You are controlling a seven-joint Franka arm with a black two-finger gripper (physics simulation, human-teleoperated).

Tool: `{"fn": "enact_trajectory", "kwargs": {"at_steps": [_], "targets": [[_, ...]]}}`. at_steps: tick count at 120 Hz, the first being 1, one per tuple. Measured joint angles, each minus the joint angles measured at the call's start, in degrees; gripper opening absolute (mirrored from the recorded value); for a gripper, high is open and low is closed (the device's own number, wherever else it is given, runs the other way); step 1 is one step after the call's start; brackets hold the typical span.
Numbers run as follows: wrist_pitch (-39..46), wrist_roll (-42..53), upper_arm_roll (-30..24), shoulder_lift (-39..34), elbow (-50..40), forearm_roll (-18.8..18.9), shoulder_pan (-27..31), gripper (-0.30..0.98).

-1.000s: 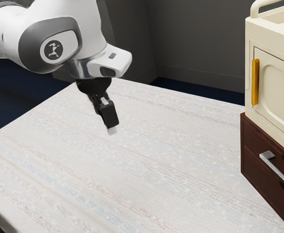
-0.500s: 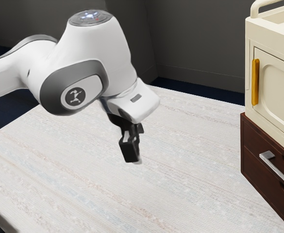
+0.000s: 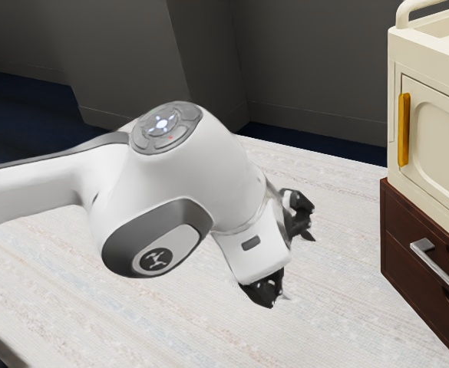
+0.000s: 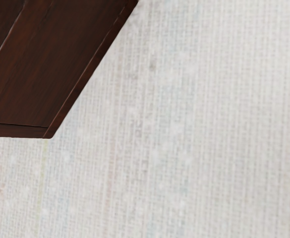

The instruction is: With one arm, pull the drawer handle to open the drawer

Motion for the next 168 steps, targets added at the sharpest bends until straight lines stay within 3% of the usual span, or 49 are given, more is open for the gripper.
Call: {"fn": "enact_trajectory", "kwargs": {"at_steps": [34, 94, 168], "targets": [[6.8, 5.9, -0.5, 0.5, -0.4, 1.9, -2.5, 0.69], [10.1, 11.7, -0.7, 6.0, 4.0, 4.8, -6.9, 0.69], [15.0, 14.5, -0.6, 12.2, 7.2, 5.7, -6.7, 0.69]]}}
